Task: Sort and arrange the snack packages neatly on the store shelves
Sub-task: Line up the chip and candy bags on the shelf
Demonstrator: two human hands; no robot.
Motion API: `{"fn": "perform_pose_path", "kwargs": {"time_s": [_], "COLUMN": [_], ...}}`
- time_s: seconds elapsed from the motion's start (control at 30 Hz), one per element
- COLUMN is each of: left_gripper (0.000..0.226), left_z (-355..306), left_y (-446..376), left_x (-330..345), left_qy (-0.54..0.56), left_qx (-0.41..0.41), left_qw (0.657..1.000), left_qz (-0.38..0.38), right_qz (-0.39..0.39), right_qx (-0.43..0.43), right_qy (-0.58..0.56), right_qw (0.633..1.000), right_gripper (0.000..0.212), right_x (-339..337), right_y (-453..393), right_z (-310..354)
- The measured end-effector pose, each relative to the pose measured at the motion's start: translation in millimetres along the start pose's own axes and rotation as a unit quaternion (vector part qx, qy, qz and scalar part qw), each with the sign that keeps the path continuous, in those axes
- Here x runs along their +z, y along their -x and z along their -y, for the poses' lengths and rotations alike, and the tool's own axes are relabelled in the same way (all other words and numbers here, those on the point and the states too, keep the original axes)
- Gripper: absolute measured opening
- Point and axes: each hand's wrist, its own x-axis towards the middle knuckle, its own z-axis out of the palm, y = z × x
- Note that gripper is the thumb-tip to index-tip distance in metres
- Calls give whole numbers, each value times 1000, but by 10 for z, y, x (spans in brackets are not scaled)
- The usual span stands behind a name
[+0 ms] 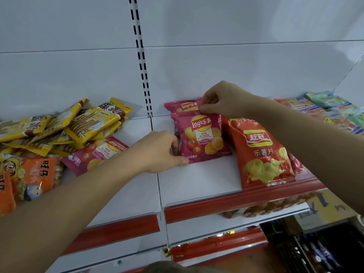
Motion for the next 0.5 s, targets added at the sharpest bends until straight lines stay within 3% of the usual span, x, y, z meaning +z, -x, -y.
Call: {"fn": "perform_pose_path", "kwargs": {"time_s": [0.1,0.27,0.4,0.5], "left_gripper": [35,15,8,9], "left_z": [61,352,752,950], "left_y": [155,597,882,1040], "left_x": [-155,-527,-688,-636], "left_qy": [-19,12,7,-10], "left_qx": [20,56,30,12], "left_qw": [998,985,978,978], "left_qz": [-49,-160,-205,-206], "right_qz": [-50,-157,-126,-83], "right_qx": [-13,-86,-127,-95], "right_qy": [10,46,-7,-48], "right_qw": [999,983,984,991], "right_gripper": [20,15,13,19], "right_x": [23,203,619,971], "right_y": [78,271,428,443], "right_z": [75,412,878,1158]}}
